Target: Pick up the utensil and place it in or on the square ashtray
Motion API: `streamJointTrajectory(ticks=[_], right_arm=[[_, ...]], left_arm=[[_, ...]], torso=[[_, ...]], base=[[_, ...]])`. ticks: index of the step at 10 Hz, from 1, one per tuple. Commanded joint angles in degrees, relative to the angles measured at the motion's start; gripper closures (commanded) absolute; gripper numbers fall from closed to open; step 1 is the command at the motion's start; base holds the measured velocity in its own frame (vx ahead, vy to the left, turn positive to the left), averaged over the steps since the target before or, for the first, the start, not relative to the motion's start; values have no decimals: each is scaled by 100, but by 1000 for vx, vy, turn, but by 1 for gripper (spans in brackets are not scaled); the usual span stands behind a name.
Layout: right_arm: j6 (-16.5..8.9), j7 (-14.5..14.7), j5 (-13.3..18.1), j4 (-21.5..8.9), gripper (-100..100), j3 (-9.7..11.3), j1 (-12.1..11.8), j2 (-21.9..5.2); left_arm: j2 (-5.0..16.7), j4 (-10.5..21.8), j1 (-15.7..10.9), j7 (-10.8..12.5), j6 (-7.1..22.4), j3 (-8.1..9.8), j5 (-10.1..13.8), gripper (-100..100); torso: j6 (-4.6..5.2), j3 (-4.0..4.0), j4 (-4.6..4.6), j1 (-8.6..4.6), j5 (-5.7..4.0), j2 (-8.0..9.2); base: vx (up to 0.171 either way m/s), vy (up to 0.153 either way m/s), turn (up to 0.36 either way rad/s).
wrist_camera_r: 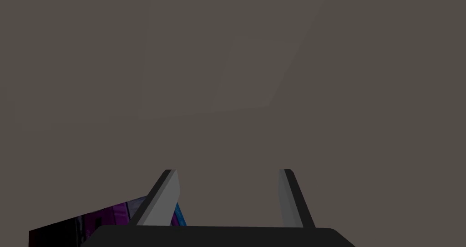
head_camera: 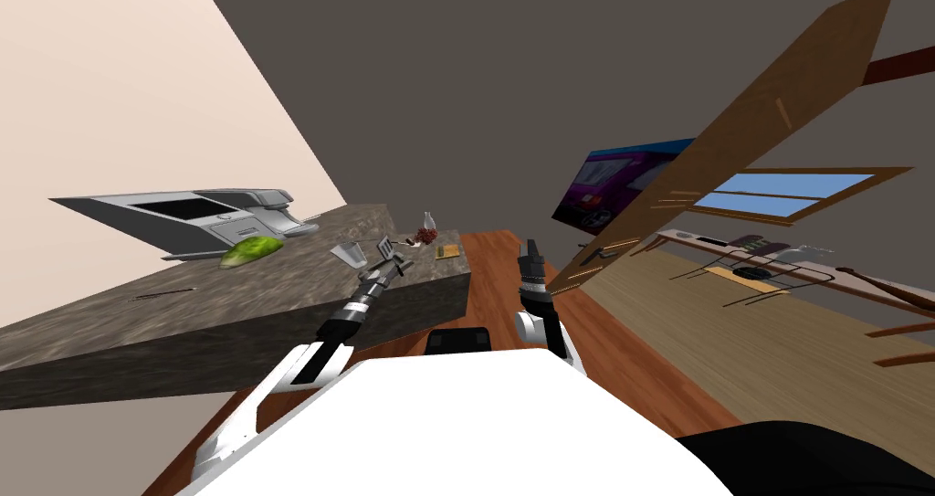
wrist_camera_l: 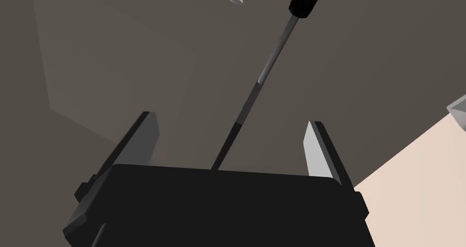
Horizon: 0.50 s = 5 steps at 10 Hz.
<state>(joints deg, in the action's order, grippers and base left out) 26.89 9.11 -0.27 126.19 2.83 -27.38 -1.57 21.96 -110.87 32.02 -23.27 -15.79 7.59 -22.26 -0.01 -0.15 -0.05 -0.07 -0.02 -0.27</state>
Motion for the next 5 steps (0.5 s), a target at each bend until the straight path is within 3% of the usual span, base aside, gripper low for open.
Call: streamJointTrajectory(ticks=[1, 5], right_arm=[[0, 0, 0, 0, 0, 0, 0, 0], [0, 0, 0, 0, 0, 0, 0, 0]], left_arm=[[180, 89, -30, -38, 11, 45, -101, -100], [666, 444, -204, -161, -48, 172, -489, -100]], torso=[[0, 0, 0, 0, 0, 0], [0, -4, -2, -10, -2, -6]], base=[[62, -22, 32], [78, -43, 60]])
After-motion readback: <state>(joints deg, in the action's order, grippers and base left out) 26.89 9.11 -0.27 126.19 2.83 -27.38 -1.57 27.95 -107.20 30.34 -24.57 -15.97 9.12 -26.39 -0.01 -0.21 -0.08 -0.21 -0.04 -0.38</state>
